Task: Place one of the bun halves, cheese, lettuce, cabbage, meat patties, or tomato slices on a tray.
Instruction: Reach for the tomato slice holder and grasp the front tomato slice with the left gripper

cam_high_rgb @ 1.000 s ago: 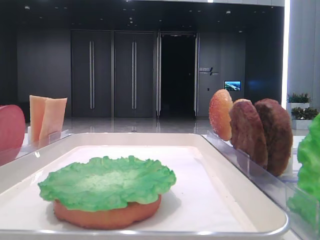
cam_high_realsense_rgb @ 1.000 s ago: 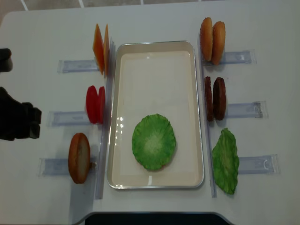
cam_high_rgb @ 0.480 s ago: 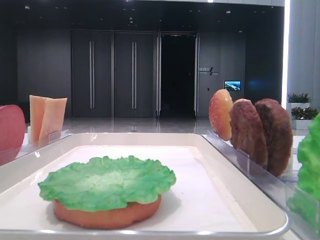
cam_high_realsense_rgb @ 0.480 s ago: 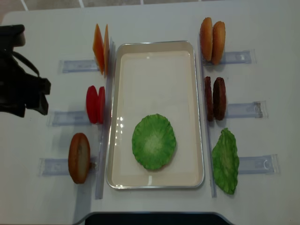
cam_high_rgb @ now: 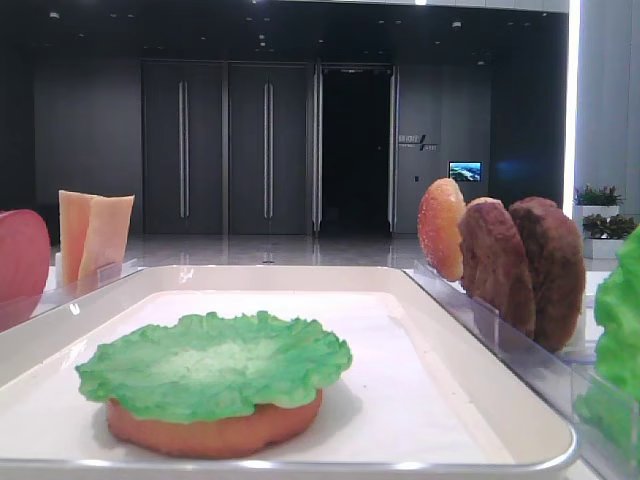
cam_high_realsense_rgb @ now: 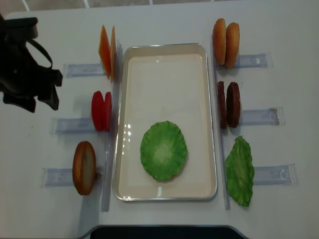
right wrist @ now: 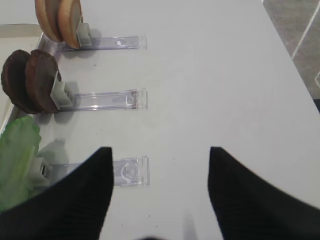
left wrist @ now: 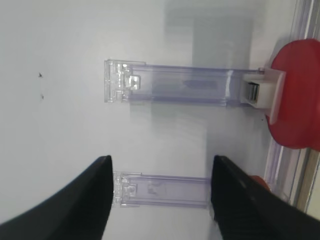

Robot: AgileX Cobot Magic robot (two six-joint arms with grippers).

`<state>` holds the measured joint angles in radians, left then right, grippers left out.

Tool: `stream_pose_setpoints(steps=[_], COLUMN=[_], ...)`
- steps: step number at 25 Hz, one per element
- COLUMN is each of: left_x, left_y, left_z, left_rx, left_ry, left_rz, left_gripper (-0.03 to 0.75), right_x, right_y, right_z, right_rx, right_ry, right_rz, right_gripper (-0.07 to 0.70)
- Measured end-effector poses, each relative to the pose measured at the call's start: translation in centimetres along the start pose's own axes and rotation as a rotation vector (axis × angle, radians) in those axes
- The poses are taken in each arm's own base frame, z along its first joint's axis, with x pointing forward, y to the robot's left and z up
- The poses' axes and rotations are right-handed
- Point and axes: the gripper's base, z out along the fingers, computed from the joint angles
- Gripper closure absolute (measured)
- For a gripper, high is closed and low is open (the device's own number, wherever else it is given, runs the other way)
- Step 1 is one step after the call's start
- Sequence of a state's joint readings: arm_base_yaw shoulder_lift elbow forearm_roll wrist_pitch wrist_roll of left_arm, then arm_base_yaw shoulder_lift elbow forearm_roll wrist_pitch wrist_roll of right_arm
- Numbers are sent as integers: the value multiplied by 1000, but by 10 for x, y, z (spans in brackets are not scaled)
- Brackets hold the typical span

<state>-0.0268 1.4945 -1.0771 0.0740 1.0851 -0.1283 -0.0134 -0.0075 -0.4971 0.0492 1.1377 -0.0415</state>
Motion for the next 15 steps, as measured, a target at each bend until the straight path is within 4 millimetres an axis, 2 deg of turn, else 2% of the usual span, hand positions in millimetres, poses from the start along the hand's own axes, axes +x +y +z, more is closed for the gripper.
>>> stream_pose_setpoints(steps=[10,15], left_x=[-3,-1], left_y=[-5,-21], left_z=[3,2], left_rx=[49,52], left_ry=[-8,-12], left_rz=[-29,1], left_gripper=[244,244], right_x=[0,0], right_y=[0,0], right_z=[0,0], right_rx=[0,0], right_ry=[0,0], right_rz=[0,0], right_gripper=[204,204])
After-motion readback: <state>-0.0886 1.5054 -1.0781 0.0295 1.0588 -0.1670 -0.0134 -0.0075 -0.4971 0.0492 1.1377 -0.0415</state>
